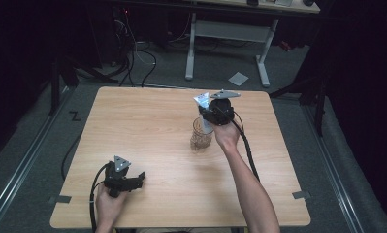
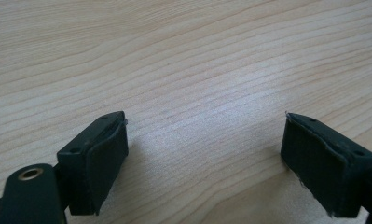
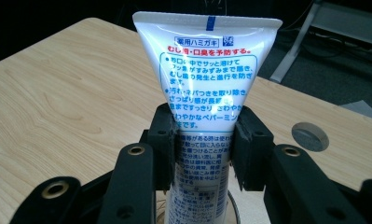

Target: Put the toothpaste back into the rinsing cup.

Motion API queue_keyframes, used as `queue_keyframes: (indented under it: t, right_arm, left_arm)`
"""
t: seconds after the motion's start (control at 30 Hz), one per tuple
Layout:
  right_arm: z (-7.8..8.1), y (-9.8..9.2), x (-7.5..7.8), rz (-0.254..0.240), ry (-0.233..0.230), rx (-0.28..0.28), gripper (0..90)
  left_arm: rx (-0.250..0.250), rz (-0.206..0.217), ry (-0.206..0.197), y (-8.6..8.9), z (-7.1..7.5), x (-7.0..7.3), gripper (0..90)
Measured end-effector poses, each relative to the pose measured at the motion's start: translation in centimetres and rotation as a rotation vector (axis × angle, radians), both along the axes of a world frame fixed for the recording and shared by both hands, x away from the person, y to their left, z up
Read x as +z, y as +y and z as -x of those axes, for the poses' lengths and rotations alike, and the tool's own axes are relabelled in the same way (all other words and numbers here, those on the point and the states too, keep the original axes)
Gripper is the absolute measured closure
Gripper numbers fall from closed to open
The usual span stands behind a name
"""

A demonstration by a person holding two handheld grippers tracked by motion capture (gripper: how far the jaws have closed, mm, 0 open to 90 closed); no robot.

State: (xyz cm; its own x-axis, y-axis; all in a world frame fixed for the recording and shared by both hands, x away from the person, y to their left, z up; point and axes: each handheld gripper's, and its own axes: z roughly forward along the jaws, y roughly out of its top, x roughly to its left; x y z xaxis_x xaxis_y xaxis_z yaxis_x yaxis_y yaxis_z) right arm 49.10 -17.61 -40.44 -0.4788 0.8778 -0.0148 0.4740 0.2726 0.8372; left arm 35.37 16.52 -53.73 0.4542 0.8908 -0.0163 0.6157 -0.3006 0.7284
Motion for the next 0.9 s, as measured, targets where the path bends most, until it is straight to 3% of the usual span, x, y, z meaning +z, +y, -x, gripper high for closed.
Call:
queue_keyframes:
  t: [0.4, 0.9]
  right_arm:
    - [-0.1, 0.1, -0.8, 0.025, 0.033, 0.006, 64.2]
    - [0.2, -0.5, -1.8, -0.011, 0.059, 0.010, 64.1]
  left_arm:
    - [-0.001, -0.002, 0.000, 0.0, 0.0, 0.0, 15.1]
    - [-0.001, -0.001, 0.000, 0.0, 0.0, 0.0, 15.1]
